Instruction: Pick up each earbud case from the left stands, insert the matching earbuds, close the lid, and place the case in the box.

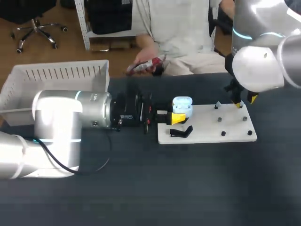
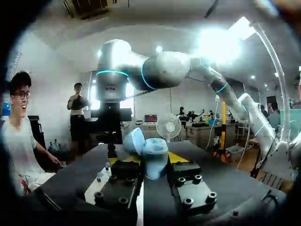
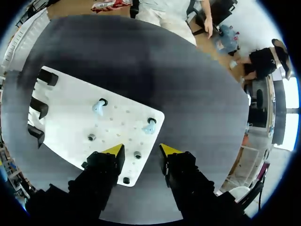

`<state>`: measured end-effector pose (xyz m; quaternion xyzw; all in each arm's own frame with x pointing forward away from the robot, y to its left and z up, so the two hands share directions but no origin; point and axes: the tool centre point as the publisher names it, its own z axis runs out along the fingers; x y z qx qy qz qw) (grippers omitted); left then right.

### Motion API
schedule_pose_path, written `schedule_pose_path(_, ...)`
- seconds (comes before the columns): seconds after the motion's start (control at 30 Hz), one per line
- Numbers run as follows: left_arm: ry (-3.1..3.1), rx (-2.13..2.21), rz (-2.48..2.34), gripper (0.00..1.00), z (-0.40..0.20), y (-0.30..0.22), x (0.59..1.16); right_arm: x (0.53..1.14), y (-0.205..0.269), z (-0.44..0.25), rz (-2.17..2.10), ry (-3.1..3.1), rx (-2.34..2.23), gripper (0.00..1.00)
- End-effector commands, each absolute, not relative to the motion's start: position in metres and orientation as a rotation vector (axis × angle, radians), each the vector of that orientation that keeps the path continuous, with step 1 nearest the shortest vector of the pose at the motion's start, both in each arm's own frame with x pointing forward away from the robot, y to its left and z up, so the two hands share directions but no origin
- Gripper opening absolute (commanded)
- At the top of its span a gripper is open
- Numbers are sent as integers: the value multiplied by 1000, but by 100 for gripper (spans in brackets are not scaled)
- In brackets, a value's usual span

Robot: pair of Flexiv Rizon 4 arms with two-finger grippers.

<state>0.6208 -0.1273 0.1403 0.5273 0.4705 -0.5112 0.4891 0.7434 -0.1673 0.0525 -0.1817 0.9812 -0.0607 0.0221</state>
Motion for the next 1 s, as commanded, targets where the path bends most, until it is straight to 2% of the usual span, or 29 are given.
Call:
schedule_pose_path(0.03,1144,1278,-1237,0,140,-128,620,746,-168,46,-193,3035,-536,47)
schedule_pose_path(0.23,1144,1278,-1237,0,140,-128,620,751,-165,42,-189,3012,-515,45)
schedule_pose_path(0.3,1144,1278,-1237,0,140,-128,620,752,-163,41,-216,3004,-521,48)
schedule_pose_path(0.33,1144,1278,-1237,0,140,-128,620,753,-162,40,-212,3004,-519,54)
schedule_pose_path(0.53,1144,1278,-1237,0,140,-128,620,757,-162,37,-287,2982,-526,47)
schedule_pose_path(1.0,1144,1278,-1237,0,140,-128,620,758,-168,31,-324,2979,-478,40)
